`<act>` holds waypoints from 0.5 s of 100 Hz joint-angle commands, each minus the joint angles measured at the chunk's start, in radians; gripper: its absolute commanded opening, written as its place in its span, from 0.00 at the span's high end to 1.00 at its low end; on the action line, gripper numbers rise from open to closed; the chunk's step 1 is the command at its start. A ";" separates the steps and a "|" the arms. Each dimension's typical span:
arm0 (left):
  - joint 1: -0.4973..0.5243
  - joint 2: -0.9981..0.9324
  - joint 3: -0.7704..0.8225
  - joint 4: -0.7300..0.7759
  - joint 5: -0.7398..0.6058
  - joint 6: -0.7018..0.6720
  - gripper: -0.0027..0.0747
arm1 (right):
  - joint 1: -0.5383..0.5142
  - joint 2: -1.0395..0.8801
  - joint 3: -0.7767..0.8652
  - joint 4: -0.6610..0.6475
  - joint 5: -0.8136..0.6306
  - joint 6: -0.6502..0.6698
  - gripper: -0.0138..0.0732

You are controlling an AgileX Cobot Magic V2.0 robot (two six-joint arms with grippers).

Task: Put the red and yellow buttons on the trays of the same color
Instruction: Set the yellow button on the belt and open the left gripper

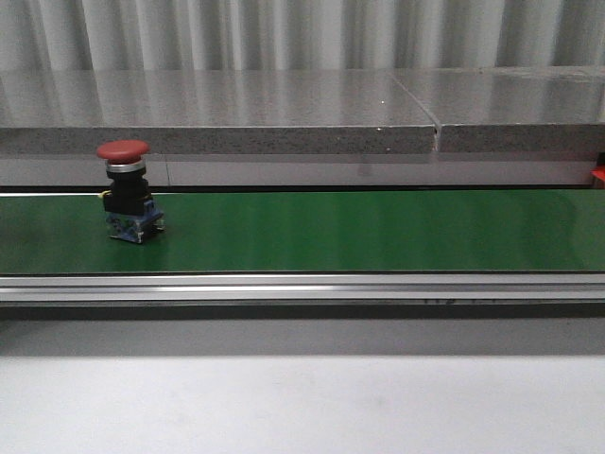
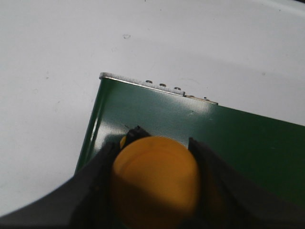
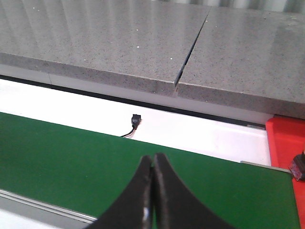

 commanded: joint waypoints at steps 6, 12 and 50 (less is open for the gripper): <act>-0.009 -0.046 0.024 -0.013 -0.092 0.001 0.99 | -0.001 0.002 -0.025 0.020 -0.047 -0.003 0.92; -0.009 -0.046 0.044 -0.013 -0.110 0.001 0.99 | -0.001 0.002 -0.025 0.020 -0.047 -0.003 0.92; -0.009 -0.046 0.080 -0.013 -0.144 0.003 0.83 | -0.001 0.002 -0.025 0.020 -0.047 -0.003 0.92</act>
